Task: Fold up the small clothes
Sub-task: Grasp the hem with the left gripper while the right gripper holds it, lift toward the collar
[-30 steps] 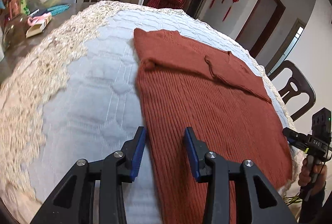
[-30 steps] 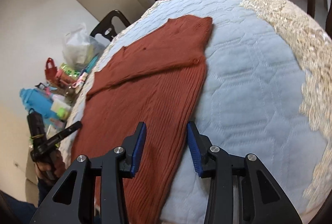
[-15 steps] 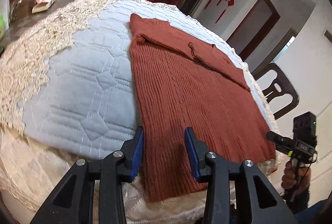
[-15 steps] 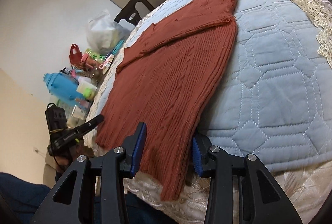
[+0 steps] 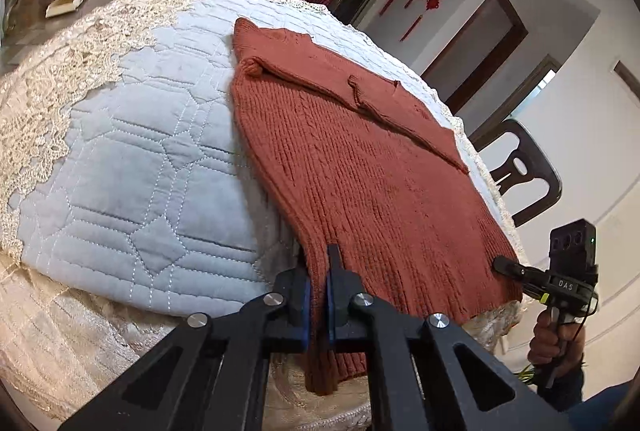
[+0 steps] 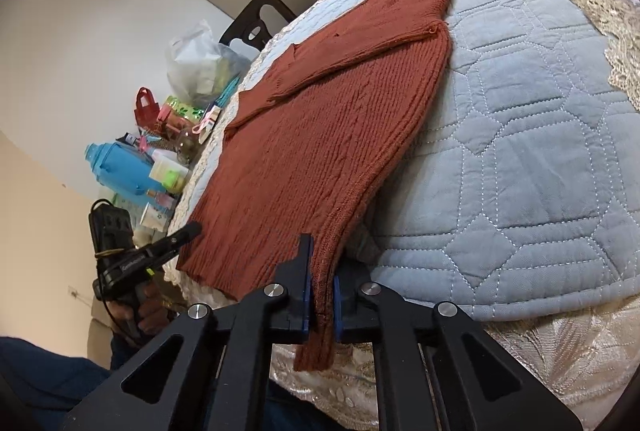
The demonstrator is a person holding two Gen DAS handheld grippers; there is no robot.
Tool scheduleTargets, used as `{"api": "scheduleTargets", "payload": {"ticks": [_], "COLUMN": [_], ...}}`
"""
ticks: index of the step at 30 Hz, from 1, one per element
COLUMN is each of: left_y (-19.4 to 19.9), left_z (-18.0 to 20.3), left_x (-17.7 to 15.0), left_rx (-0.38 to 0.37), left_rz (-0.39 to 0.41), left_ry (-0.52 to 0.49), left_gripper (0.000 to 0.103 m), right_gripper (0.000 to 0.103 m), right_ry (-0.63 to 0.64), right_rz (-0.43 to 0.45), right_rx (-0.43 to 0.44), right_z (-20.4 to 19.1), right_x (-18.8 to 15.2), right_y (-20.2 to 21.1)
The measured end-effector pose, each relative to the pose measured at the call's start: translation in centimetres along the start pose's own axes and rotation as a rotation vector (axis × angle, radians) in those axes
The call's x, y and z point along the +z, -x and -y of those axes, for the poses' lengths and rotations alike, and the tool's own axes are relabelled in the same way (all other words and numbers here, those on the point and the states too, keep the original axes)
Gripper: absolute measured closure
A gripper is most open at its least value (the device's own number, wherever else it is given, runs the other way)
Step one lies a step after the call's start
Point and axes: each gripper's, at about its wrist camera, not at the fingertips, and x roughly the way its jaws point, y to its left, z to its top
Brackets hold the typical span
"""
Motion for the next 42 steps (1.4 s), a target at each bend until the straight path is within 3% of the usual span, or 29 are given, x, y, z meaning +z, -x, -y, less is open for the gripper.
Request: {"api": "scheduleTargets", "payload": {"ticks": [5,10,20,26,31,37,42], "left_y": [2.3,2.7,5.1,6.7,5.8,2.9,-0.6], "left_z": [-2.1,-3.0,-2.3,-1.8,-0.9,-1.0,-1.5], "left_x": [-0.4,-1.0,1.0,4.0,8.1,13.3,17.5], "left_rx": [-0.005,-0.01,-0.059,-0.082,-0.094,-0.102,-0.099], "left_rz": [0.053,0.047,0.131,0.228,0.287,0.303,0.266], "left_ry": [0.046,0.074,0.058,0.064,0.04,0.056,0.086], "left_gripper": [0.096,0.096,0.097,0.097,0.097,0.097,0.097], "right_gripper": [0.097,0.098,0.098,0.098,0.097,0.097,0.097], "right_ry": [0.01,-0.054,-0.014,-0.006,0.011,0.001,-0.04], "right_rz": [0.061,0.048,0.079,0.166,0.207,0.261,0.263], "right_rx": [-0.002,-0.016,0.084,0.16,0.212,0.259,0.248], "right_z": [0.3,2.3,1.0,0.4,0.1,0.5,1.4], "right_x": [-0.4,-0.9,0.0,2.3,5.6,11.1,15.5], "right_y": [2.7,3.0,4.3,5.9,5.5,4.6,2.7]}}
